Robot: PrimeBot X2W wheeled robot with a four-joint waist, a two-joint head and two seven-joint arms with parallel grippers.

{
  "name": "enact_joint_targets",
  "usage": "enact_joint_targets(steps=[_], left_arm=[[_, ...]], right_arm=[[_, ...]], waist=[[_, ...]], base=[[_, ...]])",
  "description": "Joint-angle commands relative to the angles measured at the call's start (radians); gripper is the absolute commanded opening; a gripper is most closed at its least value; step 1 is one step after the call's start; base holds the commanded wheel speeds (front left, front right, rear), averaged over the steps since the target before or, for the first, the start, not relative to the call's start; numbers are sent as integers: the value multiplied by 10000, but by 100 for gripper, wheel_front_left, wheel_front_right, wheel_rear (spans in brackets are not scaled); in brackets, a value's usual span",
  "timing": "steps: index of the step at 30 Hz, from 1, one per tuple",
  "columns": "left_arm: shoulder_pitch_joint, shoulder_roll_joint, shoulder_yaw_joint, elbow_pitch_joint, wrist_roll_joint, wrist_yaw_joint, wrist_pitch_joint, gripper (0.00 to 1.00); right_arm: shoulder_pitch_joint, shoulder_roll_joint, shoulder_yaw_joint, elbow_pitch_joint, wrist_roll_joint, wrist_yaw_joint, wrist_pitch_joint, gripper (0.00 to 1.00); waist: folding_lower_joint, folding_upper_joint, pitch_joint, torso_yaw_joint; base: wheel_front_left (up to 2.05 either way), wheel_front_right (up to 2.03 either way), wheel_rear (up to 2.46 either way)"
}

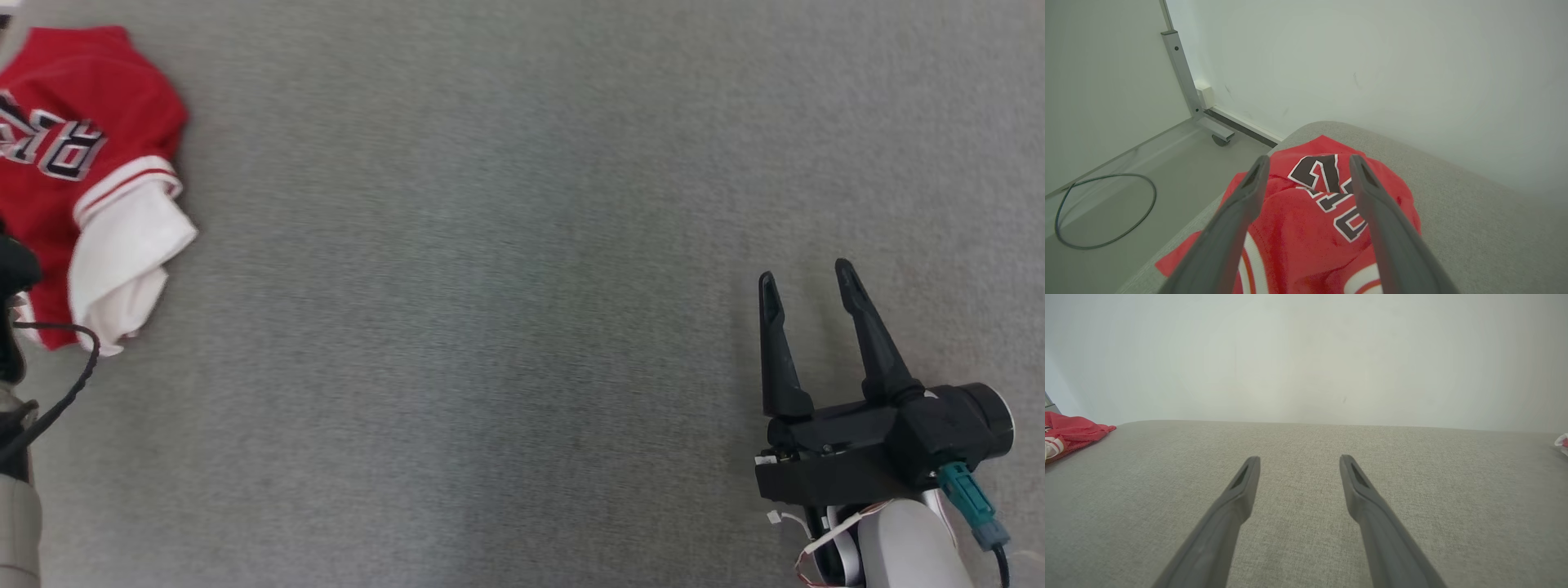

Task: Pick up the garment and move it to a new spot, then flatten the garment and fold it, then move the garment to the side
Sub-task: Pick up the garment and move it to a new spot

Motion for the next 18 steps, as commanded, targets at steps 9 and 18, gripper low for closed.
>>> enact_joint_targets(steps=[9,18], left_arm=[[-898,590,-845,1523,-1451,-7,2440,100],[-1106,577,-1290,3027,-1761,124,5303,100]], right_arm=[[-229,13,59,-530,-243,-25,1,100],[-1,16,4,-719,-339,-25,1,100]], waist=[[-3,-3,1155,-1121],[-3,-3,1049,-1148]], base=[[0,0,0],[0,0,0]])
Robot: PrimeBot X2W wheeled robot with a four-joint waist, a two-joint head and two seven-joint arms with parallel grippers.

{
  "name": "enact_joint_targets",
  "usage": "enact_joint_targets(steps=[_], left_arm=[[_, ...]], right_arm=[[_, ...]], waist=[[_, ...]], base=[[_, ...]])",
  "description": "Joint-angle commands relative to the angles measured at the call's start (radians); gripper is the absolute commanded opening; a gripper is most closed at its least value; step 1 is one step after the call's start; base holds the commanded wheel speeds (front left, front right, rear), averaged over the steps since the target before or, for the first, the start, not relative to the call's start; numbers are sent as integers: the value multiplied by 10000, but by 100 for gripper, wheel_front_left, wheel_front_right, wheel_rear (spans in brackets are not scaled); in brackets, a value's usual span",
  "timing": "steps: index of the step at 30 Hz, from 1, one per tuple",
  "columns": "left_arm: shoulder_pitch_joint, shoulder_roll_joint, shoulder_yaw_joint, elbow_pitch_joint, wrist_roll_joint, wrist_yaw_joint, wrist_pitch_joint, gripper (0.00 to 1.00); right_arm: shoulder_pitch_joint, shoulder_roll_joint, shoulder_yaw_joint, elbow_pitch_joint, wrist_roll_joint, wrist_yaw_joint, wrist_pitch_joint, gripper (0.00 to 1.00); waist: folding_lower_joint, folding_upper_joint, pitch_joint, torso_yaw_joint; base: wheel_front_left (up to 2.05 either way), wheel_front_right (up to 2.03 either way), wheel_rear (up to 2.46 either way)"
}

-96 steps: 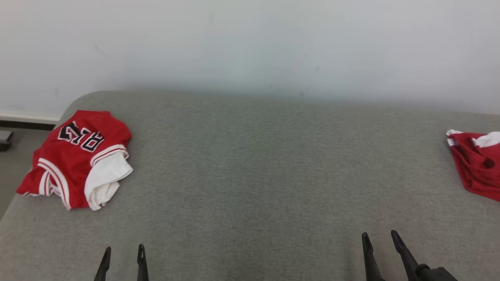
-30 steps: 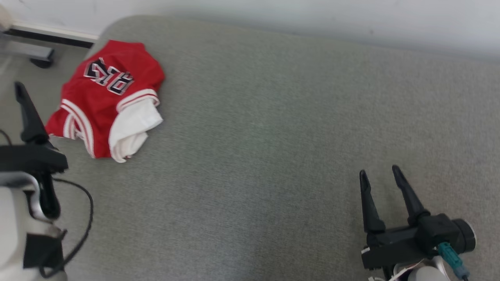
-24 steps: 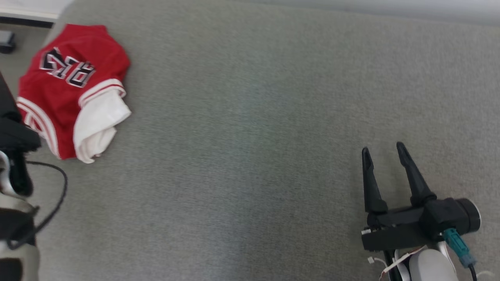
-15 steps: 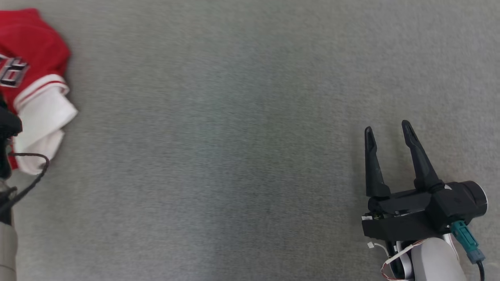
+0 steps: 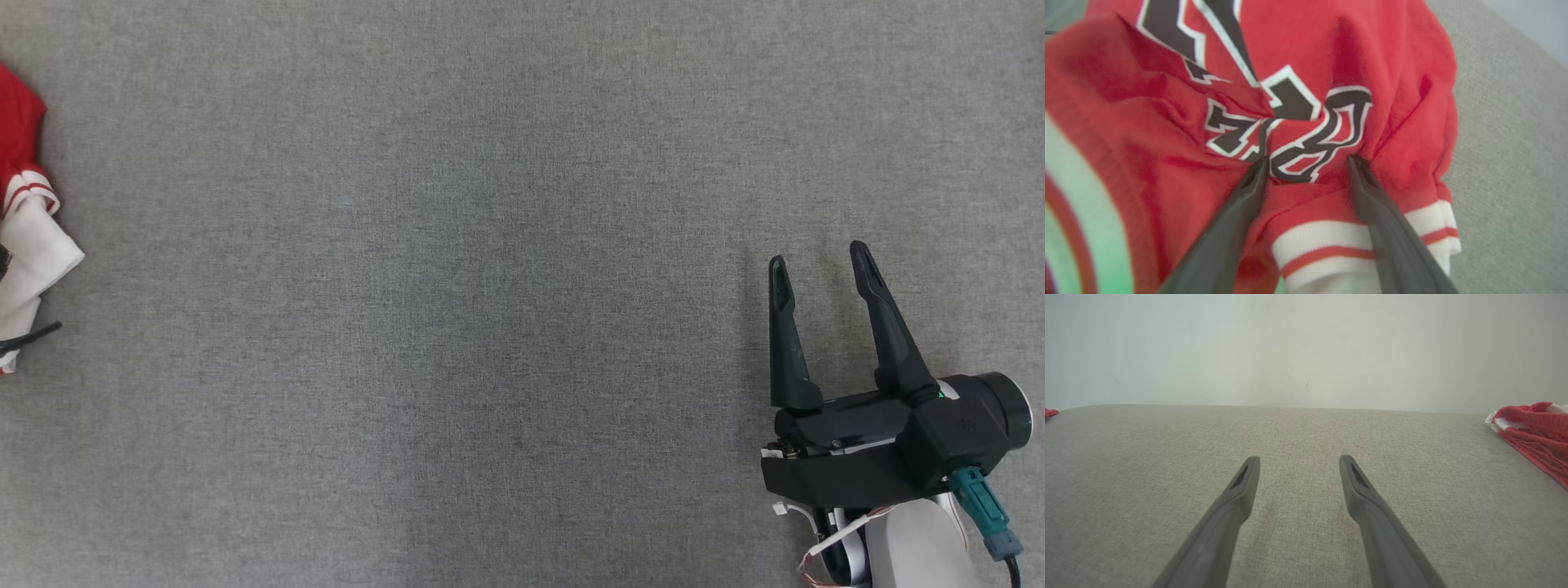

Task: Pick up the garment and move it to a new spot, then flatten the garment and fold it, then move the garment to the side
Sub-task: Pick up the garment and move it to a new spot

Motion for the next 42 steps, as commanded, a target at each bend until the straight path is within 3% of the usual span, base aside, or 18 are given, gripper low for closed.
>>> enact_joint_targets(steps=[1,4,5,9,16,22,28,35,42], left_arm=[[424,-393,-110,475,34,102,406,100],[322,-398,-165,562,45,251,542,100],[313,-374,-207,559,101,268,476,0],[273,-311,-286,328,127,180,-120,0],[-48,-98,-670,-506,414,-19,-2165,0],[-549,-301,-1291,-1360,419,-111,-3320,0],[-518,-478,-2918,-3153,20,-87,-3596,0],[-13,-557,-4668,-5622,-795,-90,-3459,0],[704,-795,-5445,-7643,-1384,-78,-3258,0]], right_arm=[[58,21,16,-48,-79,-25,1,100],[122,18,30,-48,-89,-25,1,100],[132,20,35,-34,-85,-25,1,100],[186,20,31,49,-27,-25,1,100],[383,20,-123,201,156,-25,1,100],[629,20,-277,369,373,-25,1,100],[958,22,-419,546,713,-25,1,100],[1184,20,-489,734,1033,-25,-1,100],[1344,23,-506,849,1337,-25,1,100]], waist=[[1,0,-63,21],[1,0,-176,24],[1,0,-225,25],[1,0,-465,41],[1,0,-1254,181],[1,0,-2129,256],[1,0,-2818,57],[1,0,-3250,-674],[1,0,-3442,-1571]], base=[[0,0,0],[0,0,0],[0,0,0],[0,0,0],[0,0,0],[0,0,0],[0,0,0],[0,0,0],[0,0,0]])
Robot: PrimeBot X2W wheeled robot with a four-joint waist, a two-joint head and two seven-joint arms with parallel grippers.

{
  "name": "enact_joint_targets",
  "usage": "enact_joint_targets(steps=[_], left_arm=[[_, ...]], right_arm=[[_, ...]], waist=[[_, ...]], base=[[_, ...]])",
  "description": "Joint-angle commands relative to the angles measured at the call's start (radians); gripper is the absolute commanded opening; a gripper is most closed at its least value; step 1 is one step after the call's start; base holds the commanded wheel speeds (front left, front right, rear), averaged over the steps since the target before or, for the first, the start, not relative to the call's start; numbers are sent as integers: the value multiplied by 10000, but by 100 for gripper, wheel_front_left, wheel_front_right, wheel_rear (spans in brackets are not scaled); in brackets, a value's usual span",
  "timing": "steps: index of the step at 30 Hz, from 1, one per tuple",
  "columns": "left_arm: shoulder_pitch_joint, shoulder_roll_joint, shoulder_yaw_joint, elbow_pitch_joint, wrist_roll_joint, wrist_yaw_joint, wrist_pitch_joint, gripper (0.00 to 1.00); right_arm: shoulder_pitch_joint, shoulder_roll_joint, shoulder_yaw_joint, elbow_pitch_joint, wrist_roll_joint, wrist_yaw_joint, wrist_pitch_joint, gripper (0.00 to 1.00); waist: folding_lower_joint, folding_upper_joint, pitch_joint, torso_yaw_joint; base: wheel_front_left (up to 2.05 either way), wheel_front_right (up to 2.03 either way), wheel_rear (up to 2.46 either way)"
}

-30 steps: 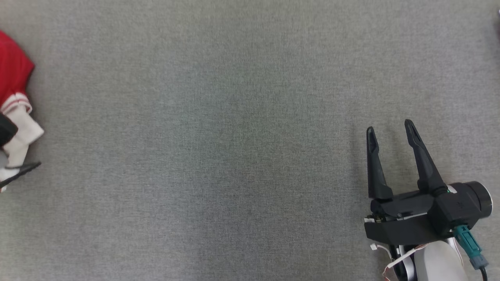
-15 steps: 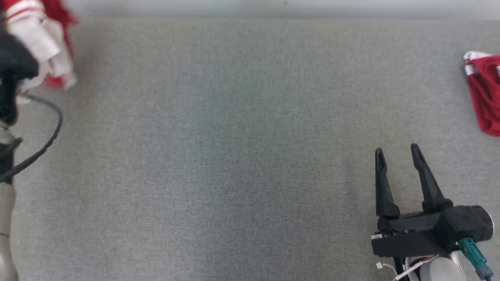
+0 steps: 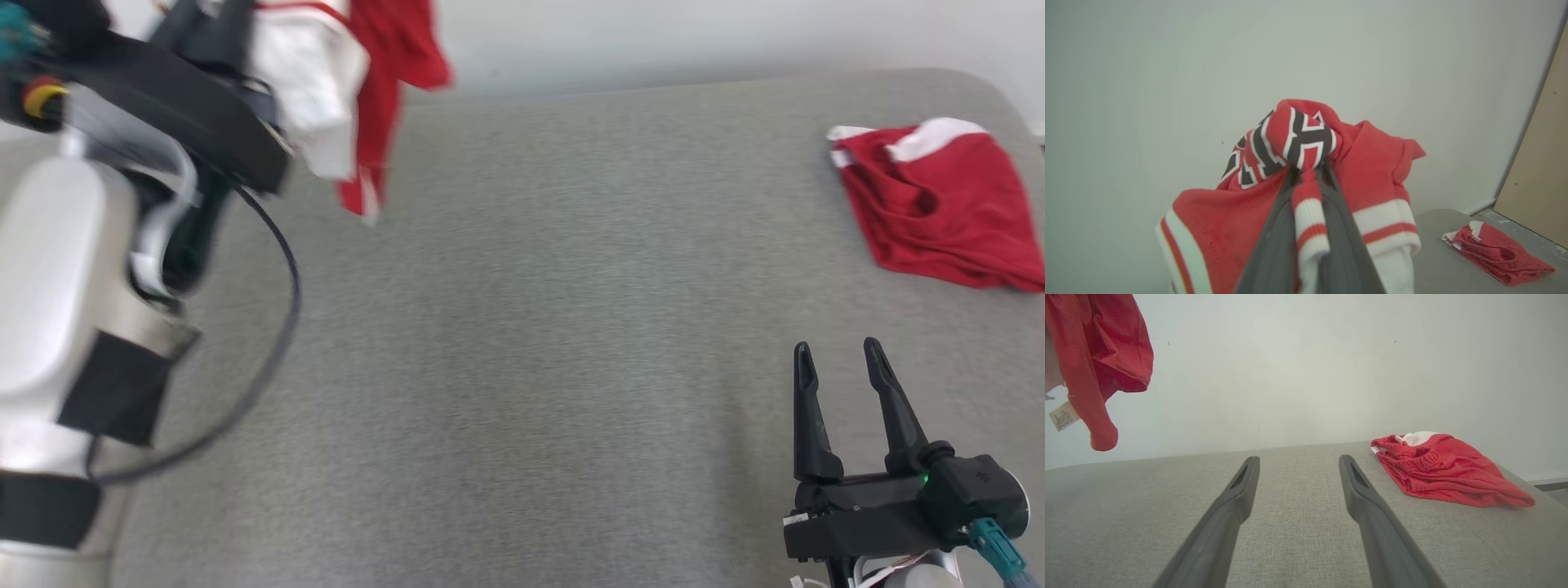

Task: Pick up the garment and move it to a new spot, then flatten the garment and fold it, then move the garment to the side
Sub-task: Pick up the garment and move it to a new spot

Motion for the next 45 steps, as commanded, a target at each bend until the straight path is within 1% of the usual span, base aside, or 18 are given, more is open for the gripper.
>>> enact_joint_targets(steps=[1,6,9,10,13,16,19,21,23,25,27,29,33,36,41,42,45], left_arm=[[252,-90,-94,-244,-50,19,77,0],[1096,-544,-649,-1680,-214,162,486,0],[1708,-854,-1068,-2402,-231,342,682,0],[2120,-993,-1306,-2752,-143,463,673,0],[2854,-1148,-1643,-2847,-117,619,644,0],[3630,-1136,-1974,-2564,-99,629,549,0],[4527,-1217,-2184,-2009,-301,623,363,0],[4952,-1044,-2541,-1527,82,571,167,0],[5493,-1154,-2743,-906,9,506,-3,0],[5664,-1152,-2890,-341,193,488,-331,0],[5866,-1289,-2994,227,169,460,-578,0],[5937,-1552,-2986,472,62,399,-950,100],[5866,-1734,-2786,384,23,358,-1883,100],[5856,-1699,-2609,144,115,437,-2394,100],[6178,-1327,-1931,-255,255,881,-2891,100],[6178,-1327,-1931,-255,255,881,-2891,100],[6471,-987,-1552,-495,732,1296,-3016,100]], right_arm=[[110,23,-35,18,106,-25,1,100],[258,20,-164,80,259,-25,1,100],[320,26,-173,126,351,-25,1,100],[349,23,-162,149,395,-25,1,100],[326,22,-164,198,450,-25,1,100],[261,22,-148,225,500,-25,1,100],[250,22,-146,269,502,-25,1,100],[253,20,-142,292,496,-25,1,100],[264,23,-101,315,450,-25,1,100],[278,23,-67,336,396,-25,1,100],[303,19,-65,341,348,-25,1,100],[358,22,-101,341,288,-25,1,100],[513,20,-166,324,196,-25,1,100],[665,22,-201,315,161,-25,1,100],[836,22,-124,285,106,-25,1,100],[836,22,-124,285,106,-25,1,100],[902,19,-100,265,122,-25,1,100]], waist=[[2,0,-246,-641],[2,0,-236,-1207],[2,0,-179,-1403],[2,0,-139,-1488],[2,0,-90,-1577],[2,0,-46,-1632],[2,0,-52,-1644],[2,0,-67,-1632],[2,0,-103,-1597],[2,0,-163,-1542],[2,0,-257,-1470],[2,0,-387,-1354],[2,0,-691,-1058],[2,0,-942,-802],[2,0,-1269,-449],[2,0,-1269,-449],[2,0,-1423,-280]], base=[[0,0,0],[0,0,0],[0,0,0],[0,0,0],[0,0,0],[0,0,0],[0,0,0],[0,0,0],[0,0,0],[0,0,0],[0,0,0],[0,0,0],[0,0,0],[0,0,0],[0,0,0],[0,0,0],[0,0,0]])
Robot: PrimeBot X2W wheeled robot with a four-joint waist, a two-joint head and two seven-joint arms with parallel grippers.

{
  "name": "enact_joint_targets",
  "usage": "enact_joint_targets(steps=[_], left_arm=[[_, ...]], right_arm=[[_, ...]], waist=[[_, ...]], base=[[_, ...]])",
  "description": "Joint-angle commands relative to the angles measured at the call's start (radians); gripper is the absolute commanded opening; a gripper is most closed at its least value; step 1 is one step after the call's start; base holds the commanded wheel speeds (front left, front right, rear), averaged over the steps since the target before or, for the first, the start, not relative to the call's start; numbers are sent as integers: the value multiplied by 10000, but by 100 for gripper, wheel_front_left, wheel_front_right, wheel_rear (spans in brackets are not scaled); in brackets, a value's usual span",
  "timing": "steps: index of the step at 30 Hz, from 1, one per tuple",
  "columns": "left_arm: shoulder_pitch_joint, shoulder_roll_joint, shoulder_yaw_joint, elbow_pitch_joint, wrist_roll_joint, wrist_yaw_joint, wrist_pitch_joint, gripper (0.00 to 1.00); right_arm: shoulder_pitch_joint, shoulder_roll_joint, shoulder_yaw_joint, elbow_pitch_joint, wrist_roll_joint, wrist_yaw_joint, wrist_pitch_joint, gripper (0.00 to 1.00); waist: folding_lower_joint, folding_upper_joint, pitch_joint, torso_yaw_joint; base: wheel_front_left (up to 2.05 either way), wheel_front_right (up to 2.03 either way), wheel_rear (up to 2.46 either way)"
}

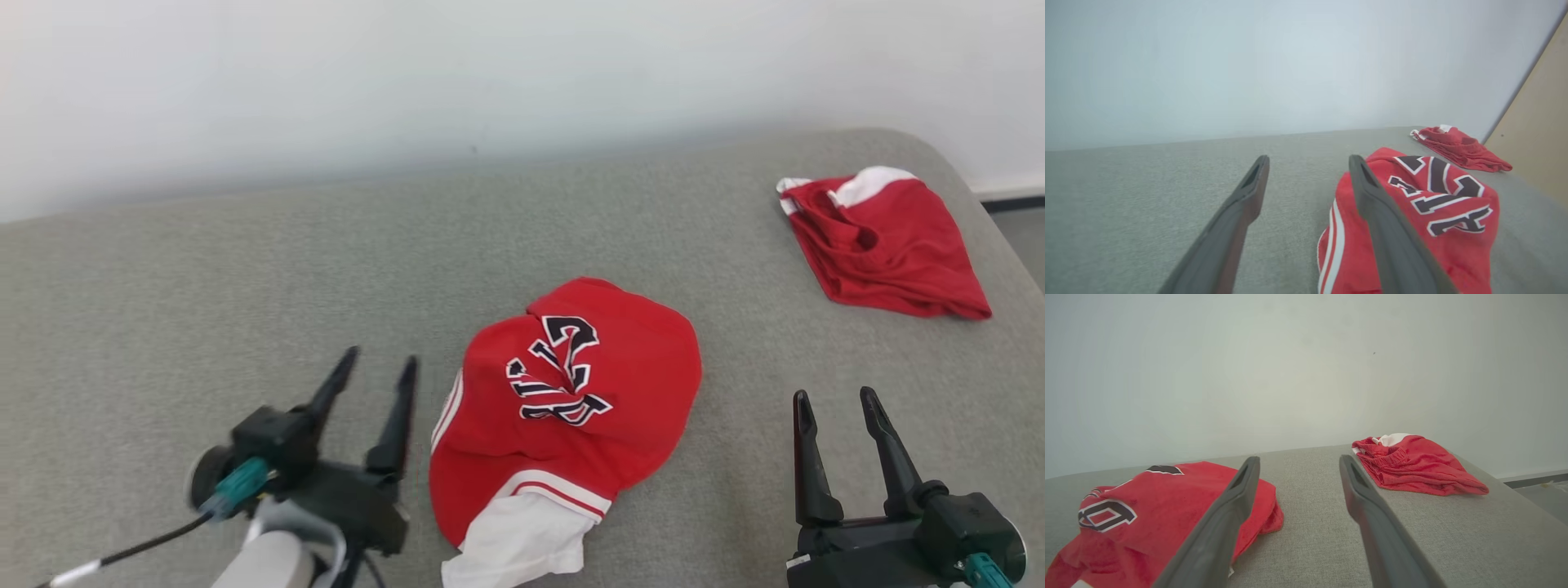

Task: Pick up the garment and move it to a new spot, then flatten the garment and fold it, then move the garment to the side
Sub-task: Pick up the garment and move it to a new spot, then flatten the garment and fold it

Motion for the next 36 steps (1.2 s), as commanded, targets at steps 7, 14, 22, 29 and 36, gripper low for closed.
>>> enact_joint_targets(steps=[7,14,22,29,36], left_arm=[[1596,455,1459,-1353,1520,595,-77,100],[3219,101,3053,-2292,2927,534,-81,100],[4292,-888,4379,-2519,3991,86,-82,100],[4689,-1673,5468,-2682,4519,-333,-83,100],[4721,-1994,6040,-2654,4879,-649,-83,100]], right_arm=[[230,16,25,-106,-53,-25,1,100],[338,13,55,-172,50,-25,1,100],[394,13,193,-126,240,-25,1,100],[523,15,374,59,354,-25,1,100],[544,13,422,159,390,-25,1,100]], waist=[[0,1,-480,580],[0,1,-546,811],[0,1,-482,980],[0,1,-419,1126],[0,1,-381,1130]], base=[[0,0,0],[0,0,0],[0,0,0],[0,0,0],[0,0,0]])
